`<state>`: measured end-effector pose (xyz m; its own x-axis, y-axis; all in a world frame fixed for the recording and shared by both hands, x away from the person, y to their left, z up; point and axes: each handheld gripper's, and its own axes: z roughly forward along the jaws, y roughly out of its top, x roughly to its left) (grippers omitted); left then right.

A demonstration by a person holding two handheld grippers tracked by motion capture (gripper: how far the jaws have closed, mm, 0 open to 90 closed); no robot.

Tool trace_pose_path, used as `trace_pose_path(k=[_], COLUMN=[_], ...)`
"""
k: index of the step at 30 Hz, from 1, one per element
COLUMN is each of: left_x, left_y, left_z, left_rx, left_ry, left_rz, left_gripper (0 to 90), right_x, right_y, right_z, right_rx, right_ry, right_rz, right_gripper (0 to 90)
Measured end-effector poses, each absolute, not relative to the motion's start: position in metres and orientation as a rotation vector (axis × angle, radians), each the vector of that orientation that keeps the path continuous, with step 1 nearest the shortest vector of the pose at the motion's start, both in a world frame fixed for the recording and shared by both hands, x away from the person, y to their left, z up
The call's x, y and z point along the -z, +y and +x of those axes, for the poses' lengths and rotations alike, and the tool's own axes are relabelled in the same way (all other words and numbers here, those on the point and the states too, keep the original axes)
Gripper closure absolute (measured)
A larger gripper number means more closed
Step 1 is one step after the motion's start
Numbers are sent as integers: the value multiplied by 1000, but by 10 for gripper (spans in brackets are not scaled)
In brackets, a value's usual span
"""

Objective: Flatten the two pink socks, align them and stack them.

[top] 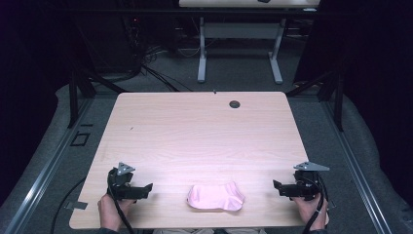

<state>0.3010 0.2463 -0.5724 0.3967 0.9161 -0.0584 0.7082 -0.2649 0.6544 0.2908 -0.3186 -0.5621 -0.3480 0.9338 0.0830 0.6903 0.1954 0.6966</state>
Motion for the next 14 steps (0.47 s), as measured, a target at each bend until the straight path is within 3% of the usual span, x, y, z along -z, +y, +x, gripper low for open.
trace_pose_path(k=[14], left_x=[588], left_y=[262], left_z=[308], left_rx=[-511], left_ry=[1375], left_rz=[2042], left_gripper=[0], right_x=[584], right_y=[-327], right_z=[301], right_rx=[-861], right_ry=[2085], right_rz=[1570], right_gripper=[0])
